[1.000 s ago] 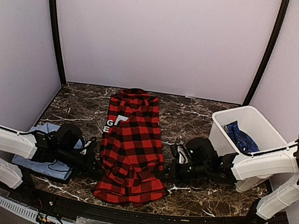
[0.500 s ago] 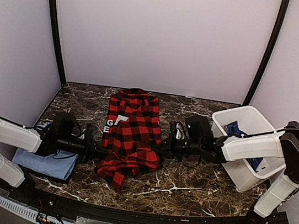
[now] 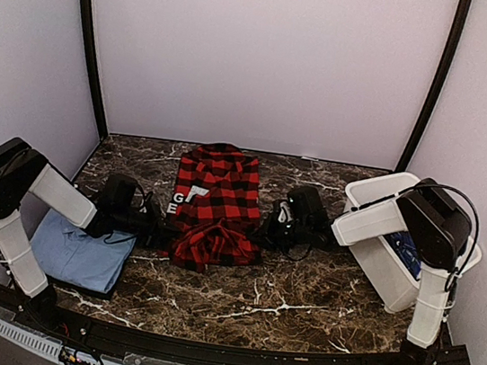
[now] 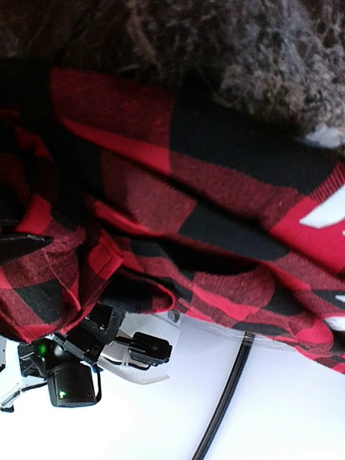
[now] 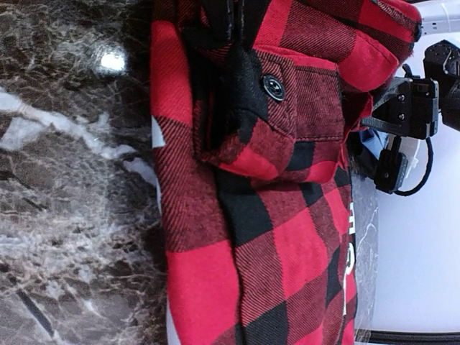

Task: Fold and stack the long sleeve shirts
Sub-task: Fold the rectangle-folded shirt at the center of the board.

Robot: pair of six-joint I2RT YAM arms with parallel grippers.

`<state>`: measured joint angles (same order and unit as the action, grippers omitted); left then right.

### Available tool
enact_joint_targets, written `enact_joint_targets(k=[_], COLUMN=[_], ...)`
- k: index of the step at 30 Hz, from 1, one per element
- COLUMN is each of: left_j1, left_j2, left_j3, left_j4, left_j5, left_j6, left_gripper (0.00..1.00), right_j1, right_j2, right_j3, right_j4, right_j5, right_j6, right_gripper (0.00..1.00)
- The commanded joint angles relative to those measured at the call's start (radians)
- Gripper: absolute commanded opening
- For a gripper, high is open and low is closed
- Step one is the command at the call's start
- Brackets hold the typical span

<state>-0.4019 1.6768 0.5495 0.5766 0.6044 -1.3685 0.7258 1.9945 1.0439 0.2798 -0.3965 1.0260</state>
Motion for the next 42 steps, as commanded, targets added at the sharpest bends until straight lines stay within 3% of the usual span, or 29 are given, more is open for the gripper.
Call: enact_joint_targets(k=[1, 7, 17, 30, 39, 42], left_j1=[0.002, -0.053, -0.181, -0.183, -0.154, -0.142], left_j2=[0.053, 0.063, 0.033, -0.177, -0.159, -0.140], left_j3=[0.020, -0.004, -0.052, -0.055, -0.046, -0.031], left_j4=[0.017, 0.010, 0.049, -0.166, -0.177, -0.169], left_j5=[-0.020, -0.037, -0.065, -0.206, -0.239, -0.237], left_j6=[0.054, 0.052, 0.008, 0.112, 0.152, 0.173], left_gripper=[0.00, 0.00, 0.00, 0.00, 0.00, 0.08], right_j1=[0.001, 0.008, 0.043, 0.062, 0.038, 0.025], right_j2=[0.011, -0.053, -0.297, -0.255, -0.188, -0.177], right_j3=[0.011, -0.120, -0.384, -0.220, -0.171, -0.166], right_j4=[-0.020, 0.006, 0.039, -0.069, -0.073, -0.070], right_j5=[0.034, 0.051, 0.107, 0.144, 0.134, 0.120], right_j6=[-0.038, -0.030, 0.028, -0.048, -0.070, -0.081], right_gripper=[0.00, 0.00, 0.00, 0.00, 0.00, 0.00])
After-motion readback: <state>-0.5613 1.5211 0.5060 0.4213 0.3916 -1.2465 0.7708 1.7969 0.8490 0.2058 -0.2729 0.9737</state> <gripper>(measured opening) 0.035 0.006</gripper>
